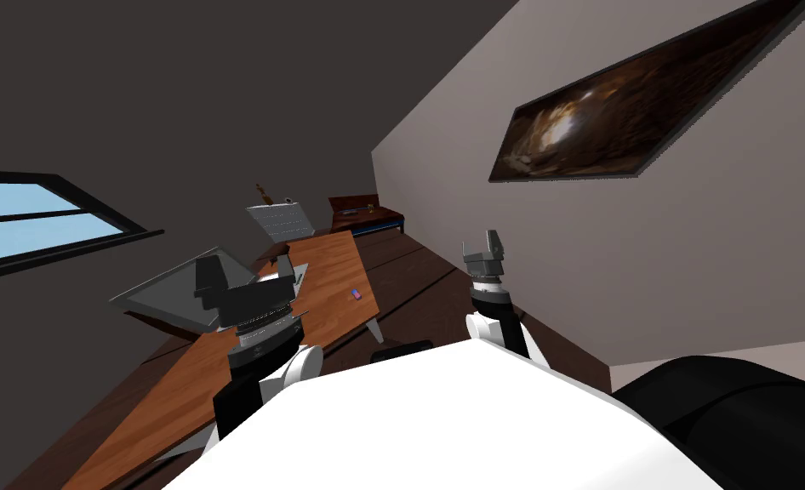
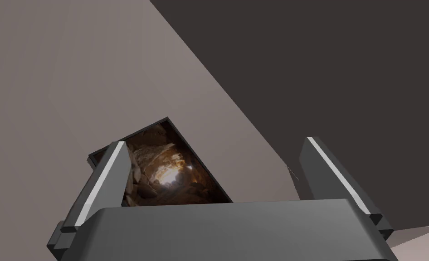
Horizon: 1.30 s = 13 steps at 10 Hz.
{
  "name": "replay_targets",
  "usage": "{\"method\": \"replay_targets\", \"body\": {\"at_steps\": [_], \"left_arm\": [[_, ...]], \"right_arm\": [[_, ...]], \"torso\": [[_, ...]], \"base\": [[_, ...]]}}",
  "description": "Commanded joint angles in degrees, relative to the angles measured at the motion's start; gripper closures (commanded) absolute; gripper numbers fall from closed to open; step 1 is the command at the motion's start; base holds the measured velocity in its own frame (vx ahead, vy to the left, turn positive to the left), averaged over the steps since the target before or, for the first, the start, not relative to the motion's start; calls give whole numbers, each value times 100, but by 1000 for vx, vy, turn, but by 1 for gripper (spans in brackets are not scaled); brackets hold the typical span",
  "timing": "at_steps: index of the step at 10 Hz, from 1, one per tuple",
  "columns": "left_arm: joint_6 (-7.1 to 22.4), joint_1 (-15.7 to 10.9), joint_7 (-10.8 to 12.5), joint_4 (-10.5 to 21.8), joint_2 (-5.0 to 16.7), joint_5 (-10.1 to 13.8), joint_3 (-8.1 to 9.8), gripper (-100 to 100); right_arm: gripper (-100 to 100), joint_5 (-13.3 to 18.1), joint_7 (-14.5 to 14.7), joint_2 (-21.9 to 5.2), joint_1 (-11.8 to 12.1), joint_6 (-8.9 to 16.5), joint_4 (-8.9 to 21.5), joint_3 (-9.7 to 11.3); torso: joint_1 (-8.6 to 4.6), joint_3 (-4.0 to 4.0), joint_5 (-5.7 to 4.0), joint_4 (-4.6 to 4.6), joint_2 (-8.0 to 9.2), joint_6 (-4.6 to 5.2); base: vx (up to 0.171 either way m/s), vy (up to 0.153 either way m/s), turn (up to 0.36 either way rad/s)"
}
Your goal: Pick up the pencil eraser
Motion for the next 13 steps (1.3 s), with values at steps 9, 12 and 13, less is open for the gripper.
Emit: {"method": "replay_targets", "body": {"at_steps": [9,12,13], "left_arm": [[-10,635,292,1053,953,112,-333,-100],[-14,878,402,1478,1216,152,-479,-100],[-14,878,402,1570,1216,152,-479,-100]], "right_arm": [[0,0,0,0,0,0,0,0],[0,0,0,0,0,0,0,0],[0,0,0,0,0,0,0,0]], "torso": [[-16,9,-4,3,15,0],[-9,5,-3,2,7,0],[-12,5,-2,2,8,1]], "base": [[-49,-40,-4],[-20,-31,-26],[-19,-33,-16]]}}
